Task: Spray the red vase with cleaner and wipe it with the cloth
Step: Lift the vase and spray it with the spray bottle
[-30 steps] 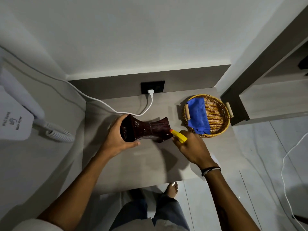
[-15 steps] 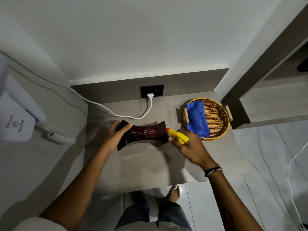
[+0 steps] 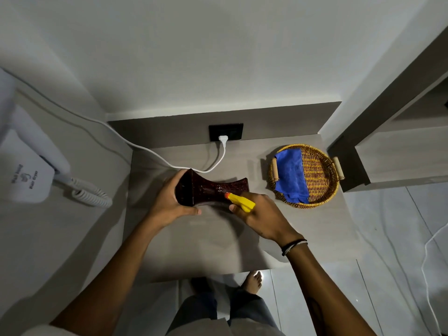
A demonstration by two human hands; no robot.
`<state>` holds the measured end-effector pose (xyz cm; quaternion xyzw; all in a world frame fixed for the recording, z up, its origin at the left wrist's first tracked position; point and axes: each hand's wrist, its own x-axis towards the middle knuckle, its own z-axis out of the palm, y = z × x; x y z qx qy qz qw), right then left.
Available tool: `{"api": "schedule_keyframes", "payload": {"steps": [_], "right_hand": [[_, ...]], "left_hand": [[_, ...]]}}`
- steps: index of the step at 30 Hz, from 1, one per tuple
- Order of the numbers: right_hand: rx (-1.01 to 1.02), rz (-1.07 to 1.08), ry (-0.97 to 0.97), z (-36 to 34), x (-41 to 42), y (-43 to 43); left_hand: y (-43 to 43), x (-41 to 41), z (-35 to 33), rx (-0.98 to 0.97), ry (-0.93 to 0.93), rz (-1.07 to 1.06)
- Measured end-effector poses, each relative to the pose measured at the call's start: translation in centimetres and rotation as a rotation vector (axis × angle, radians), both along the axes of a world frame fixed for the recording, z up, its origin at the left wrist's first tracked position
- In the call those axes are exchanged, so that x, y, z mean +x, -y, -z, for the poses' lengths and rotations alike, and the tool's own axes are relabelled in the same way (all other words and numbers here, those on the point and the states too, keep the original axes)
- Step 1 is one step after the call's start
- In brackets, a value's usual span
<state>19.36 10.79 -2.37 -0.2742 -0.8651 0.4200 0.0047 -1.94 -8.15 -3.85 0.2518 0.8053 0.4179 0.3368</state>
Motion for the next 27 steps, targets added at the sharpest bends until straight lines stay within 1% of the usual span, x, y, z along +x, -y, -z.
{"api": "schedule_keyframes", "payload": {"steps": [4, 8, 10, 12, 13, 15, 18, 22, 24, 27], "right_hand": [[0.122, 0.100, 0.115, 0.7, 1.8, -1.3], [0.148, 0.189, 0.141, 0.9, 3.0, -2.3], [0.129, 0.207, 0.125, 0.9, 3.2, -2.4], [0.090, 0.227, 0.066, 0.6, 3.4, -2.4], [0.074, 0.231, 0.031, 0.5, 3.5, -2.4], [0.051, 0.227, -0.014, 0.3, 3.5, -2.2], [0.025, 0.226, -0.048, -0.1, 3.4, -2.0], [0.016, 0.166, -0.048, -0.3, 3.4, -1.6], [0.000, 0.132, -0.038, -0.4, 3.2, -1.4], [-0.030, 0.071, -0.039, -0.7, 2.9, -0.7]], "left_hand": [[-0.3, -0.3, 0.0, -0.023, -0.038, 0.039], [-0.6, -0.5, -0.2, -0.025, -0.138, 0.098], [-0.7, -0.6, -0.4, -0.035, -0.174, 0.114], [-1.1, -0.5, -0.5, -0.033, -0.191, 0.104], [-1.3, -0.4, -0.6, -0.033, -0.181, 0.070], [-1.9, -0.2, -0.9, -0.039, -0.102, -0.050], [-2.6, -0.6, -1.5, -0.111, 0.023, -0.181], [-2.9, -0.7, -1.6, -0.220, 0.090, -0.233], [-3.0, -0.4, -1.6, -0.210, 0.078, -0.231], [-2.7, 0.0, -1.6, -0.156, 0.059, -0.167]]}}
